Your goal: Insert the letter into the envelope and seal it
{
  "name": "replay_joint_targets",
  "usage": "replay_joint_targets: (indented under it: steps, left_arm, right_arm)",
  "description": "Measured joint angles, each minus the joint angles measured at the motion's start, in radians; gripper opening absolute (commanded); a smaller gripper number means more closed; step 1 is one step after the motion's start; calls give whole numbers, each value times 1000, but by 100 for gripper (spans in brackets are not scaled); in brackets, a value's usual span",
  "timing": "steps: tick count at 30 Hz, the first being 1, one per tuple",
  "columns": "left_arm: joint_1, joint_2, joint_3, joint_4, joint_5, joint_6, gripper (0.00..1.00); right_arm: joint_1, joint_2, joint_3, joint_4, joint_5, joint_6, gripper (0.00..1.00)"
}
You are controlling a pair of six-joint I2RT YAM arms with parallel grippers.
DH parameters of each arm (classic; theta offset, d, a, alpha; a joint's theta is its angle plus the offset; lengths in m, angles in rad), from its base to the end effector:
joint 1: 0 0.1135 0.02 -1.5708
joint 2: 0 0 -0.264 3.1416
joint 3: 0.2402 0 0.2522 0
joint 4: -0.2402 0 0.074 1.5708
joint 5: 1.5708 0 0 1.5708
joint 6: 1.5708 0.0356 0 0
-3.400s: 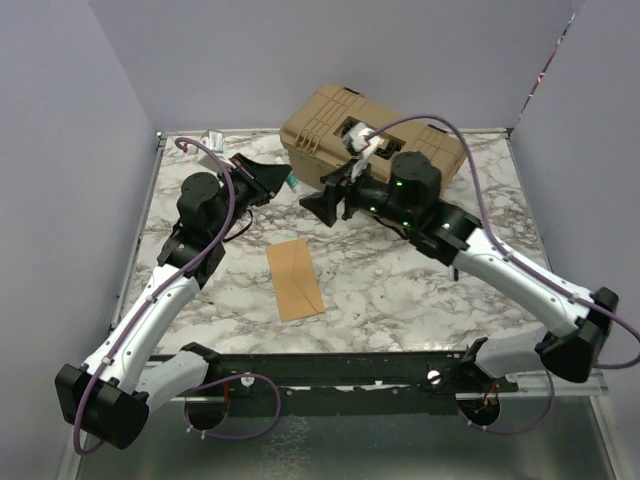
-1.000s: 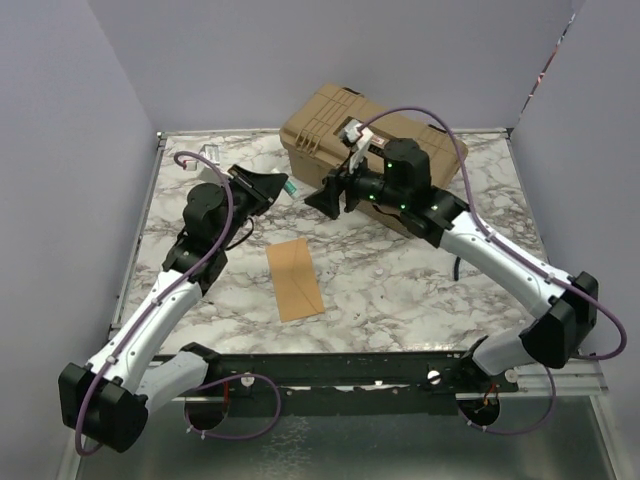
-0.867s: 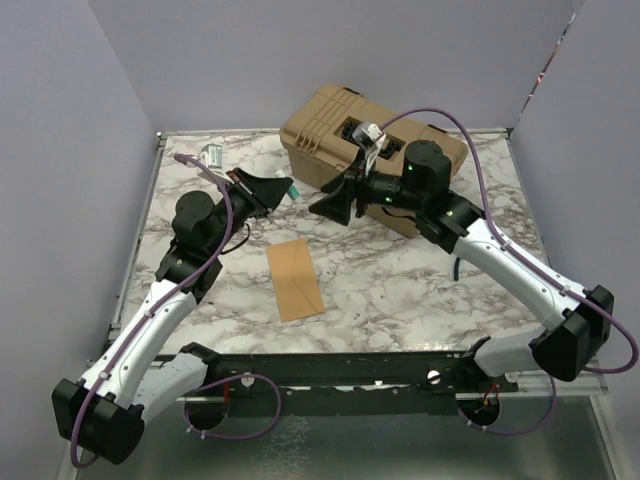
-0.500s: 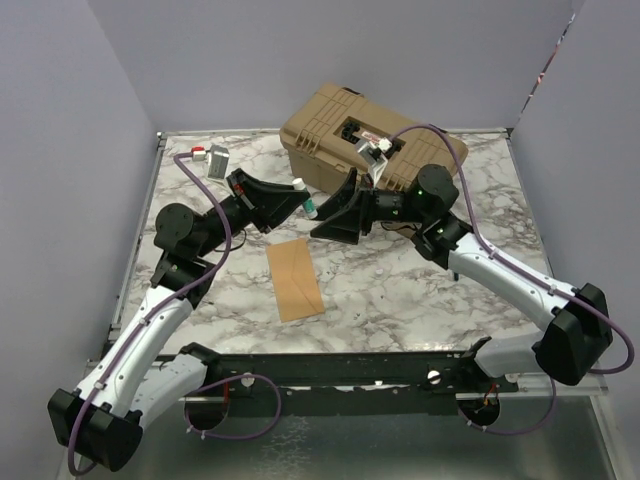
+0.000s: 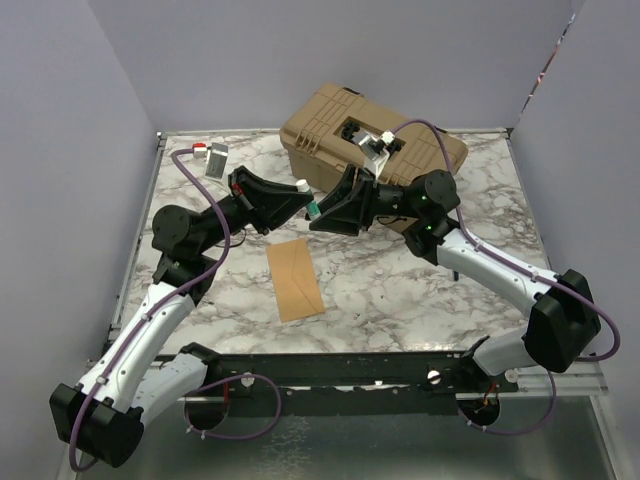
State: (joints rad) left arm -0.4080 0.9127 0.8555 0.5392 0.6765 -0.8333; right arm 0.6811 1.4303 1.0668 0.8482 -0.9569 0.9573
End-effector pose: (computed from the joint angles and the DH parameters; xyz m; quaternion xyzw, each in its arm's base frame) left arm 0.1717 -0.0985 0.4154 0.1744 0.5375 -0.6091 0.5565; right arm 0.2279 0.2222 0.3879 -0.3273 0.5086 0.7177 0.3451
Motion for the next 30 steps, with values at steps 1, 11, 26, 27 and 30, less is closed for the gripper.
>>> replay_joint_targets:
  steps: [1,11,26,27,30]
  left_arm:
    - [0,0,0,2,0,-2,0]
    - [-3,0,0,20,-20,-37,0]
    - [8,31,40,-303,-512,6,0]
    - [9,35,41,-310,-525,7,0]
    - [13,53,50,-345,-576,8,0]
  right_arm:
    - [0,0,0,0,-2,0,35]
    - [-2,0,31,-73,2,-72,1]
    - [217,72,321,-802,909,-837,0]
    - [240,90,338,-816,982,-868,0]
    - [301,150,398,-853,1177,-946,2]
